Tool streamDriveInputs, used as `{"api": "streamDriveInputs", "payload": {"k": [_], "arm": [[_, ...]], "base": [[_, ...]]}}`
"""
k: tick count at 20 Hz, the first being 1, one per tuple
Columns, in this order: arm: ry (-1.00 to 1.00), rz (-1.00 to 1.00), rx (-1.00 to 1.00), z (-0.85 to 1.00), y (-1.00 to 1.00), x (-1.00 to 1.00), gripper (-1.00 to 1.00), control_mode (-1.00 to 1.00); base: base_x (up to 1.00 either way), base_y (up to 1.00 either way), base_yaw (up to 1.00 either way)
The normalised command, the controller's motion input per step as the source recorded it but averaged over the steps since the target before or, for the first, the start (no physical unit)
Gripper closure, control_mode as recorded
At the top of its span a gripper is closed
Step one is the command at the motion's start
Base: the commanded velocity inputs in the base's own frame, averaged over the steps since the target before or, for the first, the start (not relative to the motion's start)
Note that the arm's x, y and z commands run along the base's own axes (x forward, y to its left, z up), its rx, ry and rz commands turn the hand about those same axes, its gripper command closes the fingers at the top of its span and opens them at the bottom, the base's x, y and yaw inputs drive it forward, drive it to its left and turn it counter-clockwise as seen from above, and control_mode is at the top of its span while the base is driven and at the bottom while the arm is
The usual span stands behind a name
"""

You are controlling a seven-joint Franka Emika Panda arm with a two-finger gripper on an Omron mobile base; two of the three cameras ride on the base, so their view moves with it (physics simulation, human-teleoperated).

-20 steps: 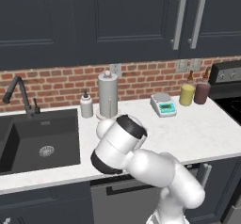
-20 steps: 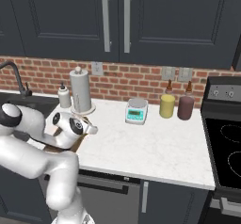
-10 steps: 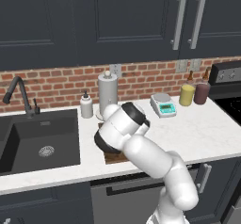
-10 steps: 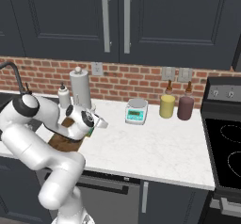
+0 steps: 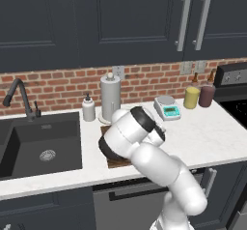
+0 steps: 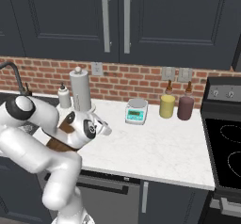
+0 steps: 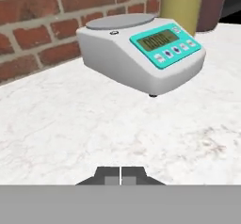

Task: Pick up the sponge from the counter and clean the cutting board by briefly scrubbing or pressing down on the cutting board. Once finished, release the sponge.

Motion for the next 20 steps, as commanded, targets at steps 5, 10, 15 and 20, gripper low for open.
{"api": "streamDriveInputs", "payload": {"k": [5, 10, 15, 20], "arm": [[-0.08, -0.06, 0.0, 0.9, 0.0, -0.47, 1.0, -1.0], [-0.07, 0.0, 0.0, 1.0, 0.0, -0.46, 1.0, -1.0], [-0.03, 0.0, 0.09, 1.0, -0.01, -0.72, 1.0, -1.0], [-0.24, 0.0, 0.02, 1.0, -0.08, -0.9, 1.0, -1.0]], "base": [[0.0, 0.0, 0.0], [0.0, 0.0, 0.0], [0.0, 0.0, 0.0], [0.0, 0.0, 0.0]]}}
